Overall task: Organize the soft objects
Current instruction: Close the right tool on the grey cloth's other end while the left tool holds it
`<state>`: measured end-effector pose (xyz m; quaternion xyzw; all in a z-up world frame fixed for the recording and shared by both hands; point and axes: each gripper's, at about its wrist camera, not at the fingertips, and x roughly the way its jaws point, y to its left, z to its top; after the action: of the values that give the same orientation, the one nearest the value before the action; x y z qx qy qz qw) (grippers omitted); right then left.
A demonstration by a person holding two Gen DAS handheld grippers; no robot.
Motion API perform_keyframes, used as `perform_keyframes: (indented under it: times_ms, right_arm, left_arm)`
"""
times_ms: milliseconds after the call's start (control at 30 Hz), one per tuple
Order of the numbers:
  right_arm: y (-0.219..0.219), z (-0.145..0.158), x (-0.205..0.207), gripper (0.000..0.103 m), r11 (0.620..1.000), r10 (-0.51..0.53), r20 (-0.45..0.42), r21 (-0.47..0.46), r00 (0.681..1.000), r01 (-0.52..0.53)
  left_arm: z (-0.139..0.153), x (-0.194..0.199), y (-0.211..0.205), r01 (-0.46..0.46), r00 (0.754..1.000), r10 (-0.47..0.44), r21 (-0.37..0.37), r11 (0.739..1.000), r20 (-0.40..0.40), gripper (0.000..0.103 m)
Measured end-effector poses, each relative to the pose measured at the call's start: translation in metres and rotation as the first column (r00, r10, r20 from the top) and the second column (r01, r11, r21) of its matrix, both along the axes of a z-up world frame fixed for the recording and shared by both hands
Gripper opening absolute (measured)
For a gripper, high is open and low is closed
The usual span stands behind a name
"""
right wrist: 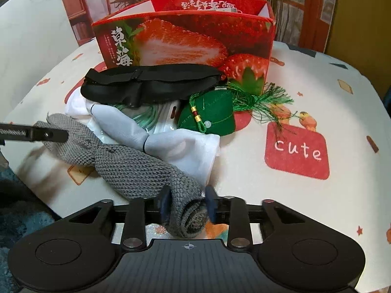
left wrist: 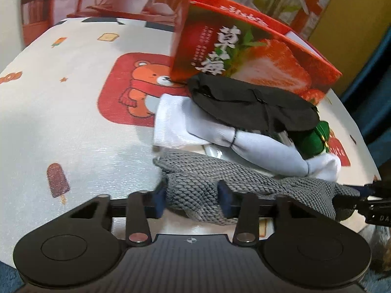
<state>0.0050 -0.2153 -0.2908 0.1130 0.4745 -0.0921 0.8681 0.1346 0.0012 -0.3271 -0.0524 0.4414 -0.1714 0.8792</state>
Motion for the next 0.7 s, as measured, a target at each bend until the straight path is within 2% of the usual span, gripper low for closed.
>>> perform_keyframes:
  times_ms: [167,400,500,567,600,700]
  right_arm:
    - [0.000,0.000,-0.007,0.048,0.999,0.001,-0.005,0.040,1.000,-0.001]
    - [0.001,-0.009,-0.009,0.049,0.997,-0.011,-0.022,0.072,1.000,0.012]
    - [0.000,-0.012,-0.011,0.043,0.996,-0.019,-0.019,0.083,1.000,0.020]
    - [-0.001,-0.011,-0.011,0.031,0.995,-0.022,-0.006,0.093,1.000,0.022]
    - [-0.001,-0.010,-0.012,0.018,0.993,-0.022,0.006,0.113,1.000,0.021]
    - [0.000,-0.004,-0.012,0.016,0.995,-0.016,0.036,0.101,0.999,0.012]
  left_arm:
    - [-0.001,-0.002,-0.002,0.007,1.000,-0.007,0.012,1.000,0.004,0.038]
    - [-0.002,-0.003,-0.001,0.008,1.000,-0.008,0.007,1.000,0.006,0.038]
    - [-0.002,-0.003,0.000,0.008,1.000,-0.008,0.002,1.000,0.004,0.037]
    - [-0.001,-0.004,0.001,0.010,1.000,-0.010,-0.007,1.000,0.006,0.030]
    - [0.001,-0.005,0.002,0.012,1.000,-0.012,-0.011,1.000,0.012,0.030]
    - [0.007,-0.007,0.005,0.009,0.999,-0.008,-0.029,1.000,0.038,0.025]
